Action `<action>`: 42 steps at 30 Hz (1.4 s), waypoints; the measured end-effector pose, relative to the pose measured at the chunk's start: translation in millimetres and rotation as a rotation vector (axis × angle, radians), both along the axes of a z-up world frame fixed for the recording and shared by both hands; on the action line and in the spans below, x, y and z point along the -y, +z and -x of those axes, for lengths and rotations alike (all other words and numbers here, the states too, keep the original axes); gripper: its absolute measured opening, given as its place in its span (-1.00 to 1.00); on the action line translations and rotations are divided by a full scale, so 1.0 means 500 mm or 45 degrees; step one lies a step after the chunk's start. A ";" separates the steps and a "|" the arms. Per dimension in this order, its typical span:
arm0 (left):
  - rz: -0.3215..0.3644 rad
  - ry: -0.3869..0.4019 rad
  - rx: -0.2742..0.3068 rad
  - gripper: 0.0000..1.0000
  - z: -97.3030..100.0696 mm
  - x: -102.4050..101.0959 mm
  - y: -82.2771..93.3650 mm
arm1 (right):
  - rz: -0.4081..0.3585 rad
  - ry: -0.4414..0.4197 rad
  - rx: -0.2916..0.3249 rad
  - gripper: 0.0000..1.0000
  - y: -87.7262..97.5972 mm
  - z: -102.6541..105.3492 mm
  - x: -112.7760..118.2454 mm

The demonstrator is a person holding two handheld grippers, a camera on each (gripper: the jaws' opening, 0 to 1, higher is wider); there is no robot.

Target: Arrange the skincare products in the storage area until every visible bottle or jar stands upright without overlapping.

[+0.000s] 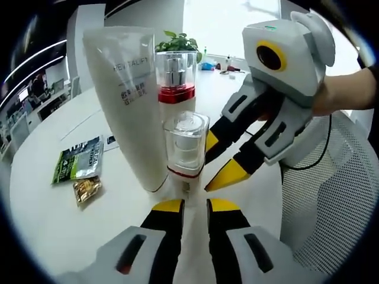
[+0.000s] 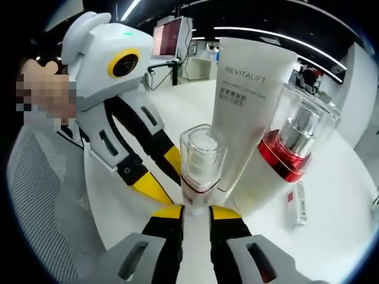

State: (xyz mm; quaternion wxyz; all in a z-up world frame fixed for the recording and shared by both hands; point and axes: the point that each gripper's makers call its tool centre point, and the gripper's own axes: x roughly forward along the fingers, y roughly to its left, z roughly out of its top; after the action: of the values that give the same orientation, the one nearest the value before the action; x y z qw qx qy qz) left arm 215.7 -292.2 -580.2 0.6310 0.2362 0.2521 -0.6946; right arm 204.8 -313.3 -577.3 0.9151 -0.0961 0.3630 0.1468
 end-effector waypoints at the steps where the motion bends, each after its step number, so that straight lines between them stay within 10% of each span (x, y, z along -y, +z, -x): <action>1: -0.003 0.002 -0.002 -0.69 0.001 -0.002 0.000 | 0.001 -0.001 0.000 -0.82 0.000 0.001 0.000; 42: 0.124 0.240 -0.123 -0.06 -0.001 -0.140 0.070 | 0.003 -0.186 0.100 -0.08 0.078 0.107 0.023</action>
State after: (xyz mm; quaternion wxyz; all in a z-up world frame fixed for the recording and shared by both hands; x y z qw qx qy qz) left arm 216.4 -222.3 -545.2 0.6913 0.1470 0.2691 -0.6543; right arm 151.2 -324.7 -538.2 0.9368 -0.0763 0.3331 0.0754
